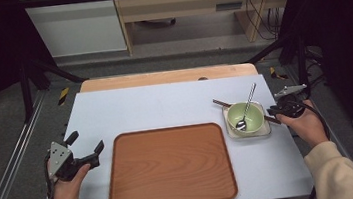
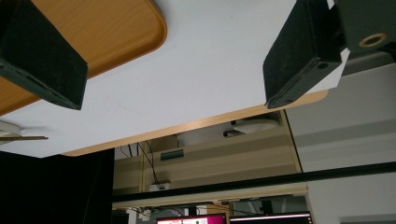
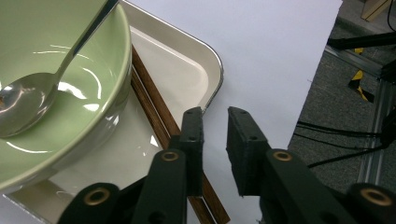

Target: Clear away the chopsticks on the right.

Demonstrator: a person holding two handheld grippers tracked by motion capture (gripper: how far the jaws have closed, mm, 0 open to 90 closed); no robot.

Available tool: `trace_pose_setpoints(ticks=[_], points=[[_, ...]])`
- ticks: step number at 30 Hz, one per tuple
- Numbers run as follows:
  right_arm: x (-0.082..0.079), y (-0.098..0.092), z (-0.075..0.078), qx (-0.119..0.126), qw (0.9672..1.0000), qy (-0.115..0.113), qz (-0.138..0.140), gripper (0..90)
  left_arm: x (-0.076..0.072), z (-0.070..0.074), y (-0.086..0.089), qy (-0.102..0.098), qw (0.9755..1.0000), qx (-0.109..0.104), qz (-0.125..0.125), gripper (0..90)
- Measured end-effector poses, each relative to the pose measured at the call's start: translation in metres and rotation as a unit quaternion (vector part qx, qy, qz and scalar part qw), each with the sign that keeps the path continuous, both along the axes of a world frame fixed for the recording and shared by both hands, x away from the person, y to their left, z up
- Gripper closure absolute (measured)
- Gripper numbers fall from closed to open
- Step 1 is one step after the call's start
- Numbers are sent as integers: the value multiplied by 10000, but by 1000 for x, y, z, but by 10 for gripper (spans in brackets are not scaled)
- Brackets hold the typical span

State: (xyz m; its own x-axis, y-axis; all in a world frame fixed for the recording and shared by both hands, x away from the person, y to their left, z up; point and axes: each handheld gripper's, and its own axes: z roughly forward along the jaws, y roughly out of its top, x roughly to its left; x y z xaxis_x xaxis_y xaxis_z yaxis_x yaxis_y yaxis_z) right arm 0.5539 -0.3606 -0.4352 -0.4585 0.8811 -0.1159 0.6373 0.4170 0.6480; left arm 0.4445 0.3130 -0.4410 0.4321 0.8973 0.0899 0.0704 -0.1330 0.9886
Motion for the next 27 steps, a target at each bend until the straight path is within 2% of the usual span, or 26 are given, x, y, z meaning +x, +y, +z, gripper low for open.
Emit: trace_pose_setpoints(ticks=[5,6,10,17,23,27], points=[[-3,-4,3,-52,10000,20,23,659,0,0,1,7,10000,-25,2,61],[-5,-7,6,-83,10000,-21,21,607,0,0,2,19,10000,-19,0,61],[-8,-12,12,-218,9997,-105,80,544,0,0,2,20,10000,-30,-11,61],[-13,-19,14,-424,9987,34,296,637,0,0,1,20,10000,-1,-33,61],[-15,-18,6,-470,9973,223,524,718,0,0,0,36,10000,18,-45,61],[-14,-16,5,-480,9972,248,526,743,0,-1,-1,44,10000,54,-57,61]])
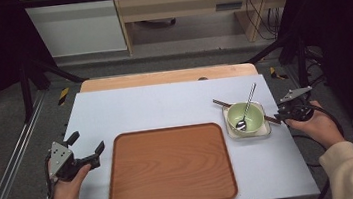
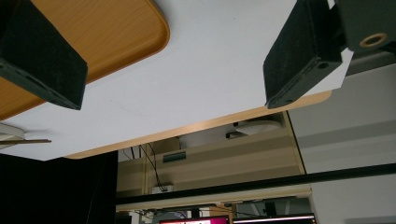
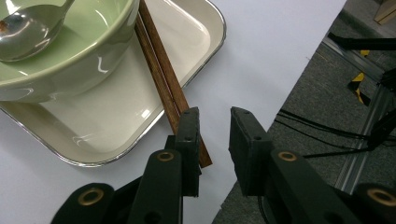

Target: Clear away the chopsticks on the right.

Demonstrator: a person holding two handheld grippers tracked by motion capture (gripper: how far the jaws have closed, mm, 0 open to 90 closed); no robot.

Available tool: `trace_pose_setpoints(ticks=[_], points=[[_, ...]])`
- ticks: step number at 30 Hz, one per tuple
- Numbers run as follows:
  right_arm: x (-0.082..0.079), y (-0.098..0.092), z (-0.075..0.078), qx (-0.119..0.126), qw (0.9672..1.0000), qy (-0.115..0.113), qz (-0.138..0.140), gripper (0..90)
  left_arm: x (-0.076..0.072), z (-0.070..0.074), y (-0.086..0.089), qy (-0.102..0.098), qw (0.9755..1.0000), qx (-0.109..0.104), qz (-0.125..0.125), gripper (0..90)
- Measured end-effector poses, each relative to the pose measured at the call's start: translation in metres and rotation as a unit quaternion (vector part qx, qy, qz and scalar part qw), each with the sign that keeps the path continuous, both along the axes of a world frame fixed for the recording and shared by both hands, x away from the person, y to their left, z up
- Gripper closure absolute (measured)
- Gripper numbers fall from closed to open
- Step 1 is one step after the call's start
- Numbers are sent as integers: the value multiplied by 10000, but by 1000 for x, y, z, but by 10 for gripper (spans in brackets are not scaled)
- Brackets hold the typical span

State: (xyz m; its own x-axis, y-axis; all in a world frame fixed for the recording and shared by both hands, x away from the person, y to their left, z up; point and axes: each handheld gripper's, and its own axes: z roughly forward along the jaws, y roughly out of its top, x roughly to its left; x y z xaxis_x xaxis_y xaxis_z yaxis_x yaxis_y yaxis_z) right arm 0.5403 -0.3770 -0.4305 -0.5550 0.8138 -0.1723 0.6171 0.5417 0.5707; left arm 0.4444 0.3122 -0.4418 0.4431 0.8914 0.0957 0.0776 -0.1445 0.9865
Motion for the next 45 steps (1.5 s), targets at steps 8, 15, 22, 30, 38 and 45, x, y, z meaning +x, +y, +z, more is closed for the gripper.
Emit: trace_pose_setpoints(ticks=[8,15,22,30,38,45], points=[[2,6,-4,-40,9999,82,76,770,0,-1,0,13,10000,21,-3,61],[5,7,-7,-87,9999,61,120,775,0,-1,-2,16,10000,34,-6,62],[8,6,-9,-43,9999,98,51,779,1,-2,-3,28,10000,91,-21,62],[10,7,-13,-51,9998,203,79,771,1,-2,-4,35,9999,113,-30,62],[12,9,-17,-109,9994,243,209,822,1,-3,-4,42,9999,123,-39,63],[7,7,-14,146,9995,-46,289,849,1,-3,-3,41,9999,106,-25,63]])
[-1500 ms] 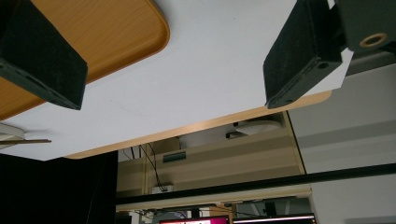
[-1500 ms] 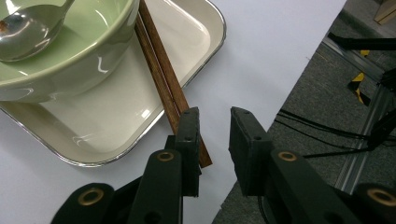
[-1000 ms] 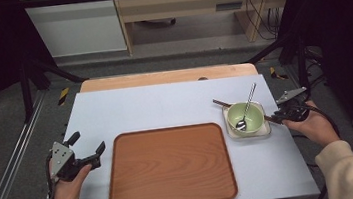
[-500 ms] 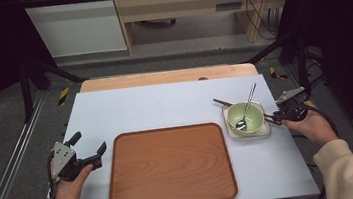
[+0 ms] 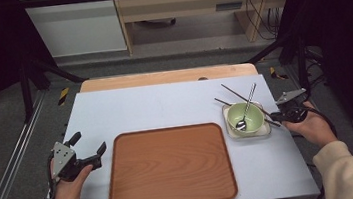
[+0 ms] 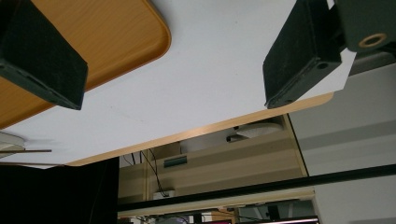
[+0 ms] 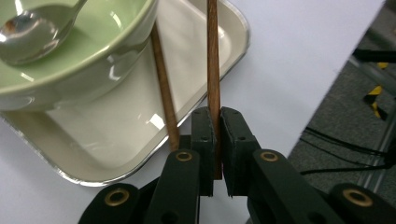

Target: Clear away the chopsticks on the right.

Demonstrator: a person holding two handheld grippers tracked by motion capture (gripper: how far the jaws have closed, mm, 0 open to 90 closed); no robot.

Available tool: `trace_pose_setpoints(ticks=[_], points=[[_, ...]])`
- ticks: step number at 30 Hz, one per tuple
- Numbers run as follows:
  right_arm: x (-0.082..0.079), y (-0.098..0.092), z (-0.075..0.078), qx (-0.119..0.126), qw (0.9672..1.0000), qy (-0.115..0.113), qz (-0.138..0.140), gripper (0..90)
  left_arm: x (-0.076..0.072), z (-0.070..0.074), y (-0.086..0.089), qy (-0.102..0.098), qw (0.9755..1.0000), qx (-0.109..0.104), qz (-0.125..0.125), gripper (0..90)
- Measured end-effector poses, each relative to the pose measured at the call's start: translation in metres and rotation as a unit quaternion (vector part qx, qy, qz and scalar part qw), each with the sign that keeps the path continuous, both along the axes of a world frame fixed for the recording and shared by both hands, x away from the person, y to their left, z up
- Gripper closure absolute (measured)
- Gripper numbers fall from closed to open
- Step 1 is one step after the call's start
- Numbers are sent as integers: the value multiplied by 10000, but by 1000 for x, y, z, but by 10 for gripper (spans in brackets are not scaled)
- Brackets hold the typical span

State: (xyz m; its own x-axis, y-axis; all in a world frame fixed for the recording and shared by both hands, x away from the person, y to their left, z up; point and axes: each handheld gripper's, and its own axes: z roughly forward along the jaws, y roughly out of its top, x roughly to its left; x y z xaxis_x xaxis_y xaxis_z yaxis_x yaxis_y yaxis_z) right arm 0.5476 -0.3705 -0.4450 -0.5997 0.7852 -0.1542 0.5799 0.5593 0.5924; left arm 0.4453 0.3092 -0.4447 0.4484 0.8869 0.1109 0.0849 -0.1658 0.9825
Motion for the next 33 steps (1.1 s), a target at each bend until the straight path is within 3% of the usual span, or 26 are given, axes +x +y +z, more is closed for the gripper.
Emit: trace_pose_setpoints(ticks=[4,6,9,11,12,14,16,17,20,25,29,30,31,32,33], points=[[-1,-4,5,37,9996,-176,-208,849,0,0,0,6,10000,-4,2,63],[-2,-7,14,90,9980,-350,-515,848,0,0,1,-3,10000,-11,10,63],[-3,-7,21,114,9964,-468,-693,849,0,0,1,-5,10000,-12,10,63],[-6,-7,34,201,9923,-683,-1014,848,0,0,1,-4,10000,-16,1,63],[-6,-7,34,201,9923,-683,-1014,848,0,0,0,-8,10000,-27,0,63],[-10,-4,47,342,9878,-908,-1218,849,0,0,1,-18,10000,-33,-9,63],[-11,-2,52,388,9865,-966,-1262,848,0,0,1,-37,10000,-48,-14,62],[-14,0,62,498,9837,-1127,-1308,848,0,1,2,-44,10000,-51,-16,62],[-19,4,76,562,9804,-1324,-1345,848,0,1,6,-46,9999,-103,-1,61],[-29,16,94,693,9777,-1515,-1277,848,1,0,8,-61,9998,-191,-26,60],[-44,39,102,794,9794,-1513,-1080,848,2,-2,10,-30,9996,-260,-91,57],[-53,53,103,833,9805,-1499,-963,848,2,-3,9,-16,9995,-270,-139,57],[-53,53,103,833,9805,-1499,-963,848,2,-3,9,-16,9995,-270,-139,57],[-63,66,103,865,9816,-1471,-856,848,2,-3,8,-17,9996,-254,-154,57],[-63,66,103,865,9816,-1471,-856,848,2,-4,8,-11,9996,-243,-161,57]])
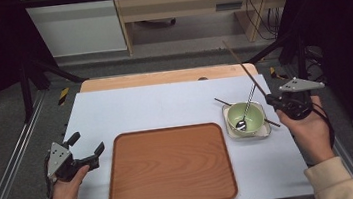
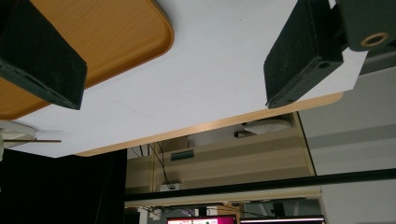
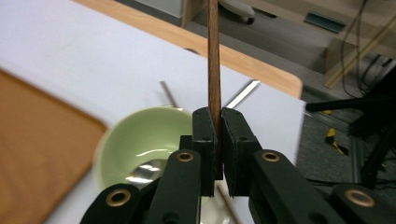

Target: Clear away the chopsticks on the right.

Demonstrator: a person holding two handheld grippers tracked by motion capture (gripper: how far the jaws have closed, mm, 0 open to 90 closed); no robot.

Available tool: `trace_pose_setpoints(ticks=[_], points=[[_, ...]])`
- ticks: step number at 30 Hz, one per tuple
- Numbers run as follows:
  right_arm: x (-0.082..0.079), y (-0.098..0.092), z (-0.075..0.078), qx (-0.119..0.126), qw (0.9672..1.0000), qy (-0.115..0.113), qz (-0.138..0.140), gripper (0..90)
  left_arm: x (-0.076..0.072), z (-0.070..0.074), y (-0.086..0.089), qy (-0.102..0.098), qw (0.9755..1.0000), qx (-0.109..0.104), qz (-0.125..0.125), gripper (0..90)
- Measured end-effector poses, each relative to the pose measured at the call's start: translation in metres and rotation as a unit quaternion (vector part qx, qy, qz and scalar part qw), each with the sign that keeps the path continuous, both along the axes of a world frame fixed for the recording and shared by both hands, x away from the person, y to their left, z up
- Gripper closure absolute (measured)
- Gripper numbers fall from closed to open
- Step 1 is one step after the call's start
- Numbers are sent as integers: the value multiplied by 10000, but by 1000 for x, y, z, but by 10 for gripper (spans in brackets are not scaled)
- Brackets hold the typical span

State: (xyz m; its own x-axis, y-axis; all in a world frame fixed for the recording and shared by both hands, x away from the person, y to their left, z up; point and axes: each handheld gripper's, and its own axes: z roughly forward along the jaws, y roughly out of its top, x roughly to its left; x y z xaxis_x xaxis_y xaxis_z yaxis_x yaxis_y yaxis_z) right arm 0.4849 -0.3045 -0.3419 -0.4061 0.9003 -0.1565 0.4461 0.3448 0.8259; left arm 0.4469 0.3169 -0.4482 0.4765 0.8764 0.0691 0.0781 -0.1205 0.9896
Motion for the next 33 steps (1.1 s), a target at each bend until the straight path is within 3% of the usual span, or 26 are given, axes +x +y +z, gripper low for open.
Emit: trace_pose_setpoints(ticks=[4,6,11,19,21,24,27,33], points=[[-24,31,-5,-99,9996,66,271,848,-1,2,-2,-36,10000,4,-10,57],[-33,41,-8,-295,9990,56,335,848,-2,2,-2,-42,10000,15,-16,58],[-51,44,-11,-637,9978,-39,164,849,-3,4,-2,-61,10000,7,-5,58],[-79,55,-16,-727,9970,28,268,848,0,3,-6,-43,10000,52,-44,58],[-87,67,-23,-573,9975,177,366,848,-1,3,-8,-49,9999,84,-64,58],[-91,77,-32,-677,9965,295,401,848,-1,3,-8,-50,9999,87,-78,58],[-95,95,-47,-678,9950,558,467,848,-1,3,-8,-51,9999,83,-82,58],[-97,112,-63,-636,9922,932,521,848,-1,5,-7,-65,9999,83,-63,58]])
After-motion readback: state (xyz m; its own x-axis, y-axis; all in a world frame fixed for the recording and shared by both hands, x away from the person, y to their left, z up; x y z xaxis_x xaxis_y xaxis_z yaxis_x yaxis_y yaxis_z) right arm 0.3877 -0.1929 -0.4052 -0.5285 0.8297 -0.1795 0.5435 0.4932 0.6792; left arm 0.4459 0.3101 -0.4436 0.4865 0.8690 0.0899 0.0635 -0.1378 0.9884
